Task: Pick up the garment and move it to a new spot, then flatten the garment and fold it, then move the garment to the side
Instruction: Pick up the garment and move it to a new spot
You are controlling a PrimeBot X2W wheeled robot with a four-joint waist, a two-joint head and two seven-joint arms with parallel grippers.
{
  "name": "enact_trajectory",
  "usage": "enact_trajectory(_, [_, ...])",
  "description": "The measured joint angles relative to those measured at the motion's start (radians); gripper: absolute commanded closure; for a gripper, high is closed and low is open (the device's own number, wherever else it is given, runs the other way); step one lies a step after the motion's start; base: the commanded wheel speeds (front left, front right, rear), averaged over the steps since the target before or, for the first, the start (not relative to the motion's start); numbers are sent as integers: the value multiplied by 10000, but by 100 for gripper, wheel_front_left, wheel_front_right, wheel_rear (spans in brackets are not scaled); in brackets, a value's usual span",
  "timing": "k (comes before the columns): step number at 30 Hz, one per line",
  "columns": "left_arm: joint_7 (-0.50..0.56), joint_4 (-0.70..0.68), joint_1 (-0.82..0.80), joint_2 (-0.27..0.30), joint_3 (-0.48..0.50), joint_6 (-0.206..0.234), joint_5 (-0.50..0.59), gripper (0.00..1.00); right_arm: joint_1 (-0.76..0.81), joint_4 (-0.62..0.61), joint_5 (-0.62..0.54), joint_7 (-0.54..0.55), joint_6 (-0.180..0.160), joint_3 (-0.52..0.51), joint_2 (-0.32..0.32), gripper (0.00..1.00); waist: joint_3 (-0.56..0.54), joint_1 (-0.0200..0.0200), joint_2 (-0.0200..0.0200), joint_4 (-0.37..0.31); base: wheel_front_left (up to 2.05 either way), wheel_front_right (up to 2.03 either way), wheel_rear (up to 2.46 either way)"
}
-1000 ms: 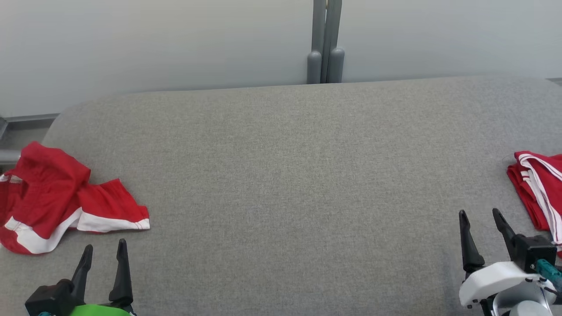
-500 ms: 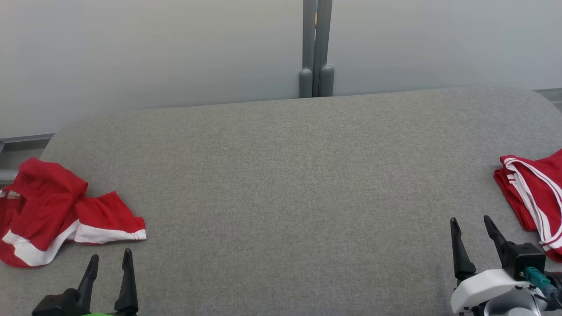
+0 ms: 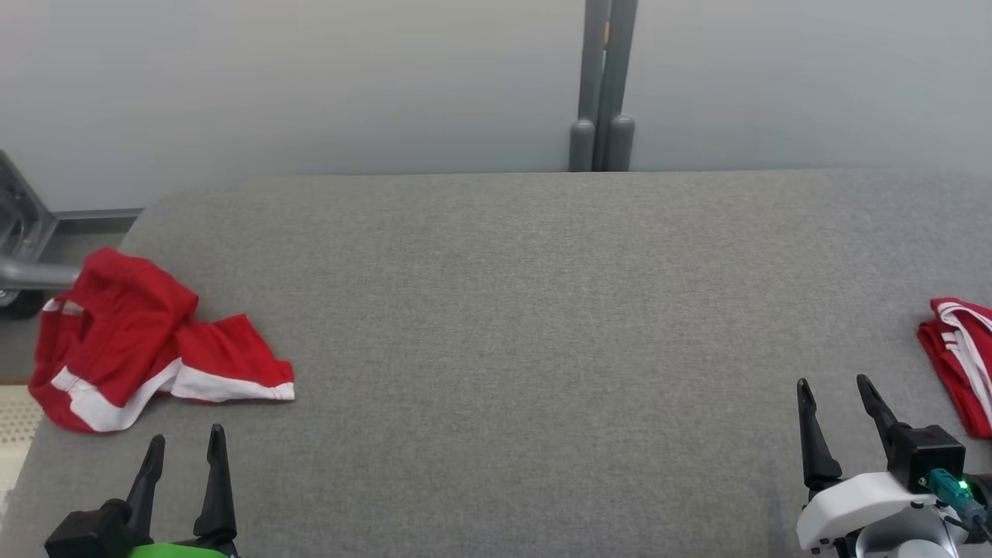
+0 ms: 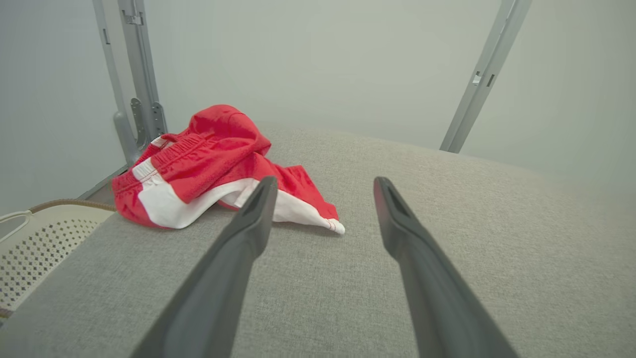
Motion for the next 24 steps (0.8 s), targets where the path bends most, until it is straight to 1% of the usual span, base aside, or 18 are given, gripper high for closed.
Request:
enact_trajectory(4, [0, -75, 24, 23, 161, -10, 25, 0, -11, -52, 25, 0, 0, 230, 13, 0, -16, 0, 0, 602, 0, 0, 0])
enact_trajectory(8, [0, -115, 124, 69, 284, -10, 69, 0, -73, 0, 105, 0, 0, 589, 35, 0, -49, 0, 0, 1398, 0, 0, 0])
enact_trajectory(12, [0, -102, 303, 157, 366, -10, 92, 0, -314, 150, 244, 0, 0, 1160, 96, 0, -95, 0, 0, 2305, 0, 0, 0])
enact_trajectory(17, [0, -539, 661, 105, 976, 50, 0, 0, -994, 447, 368, -2, 0, 2082, 136, 0, -105, 0, 0, 3336, 0, 0, 0])
enact_trajectory(20, [0, -748, 828, -12, 1139, 56, 8, 0, -1221, 631, 454, -2, 0, 2274, 40, 0, -64, 0, 0, 3788, 0, 0, 0])
enact_trajectory(24, [0, -861, 866, -104, 1252, 52, 98, 0, -1228, 759, 533, -2, 0, 2353, -25, 0, 12, 0, 0, 4149, 0, 0, 0])
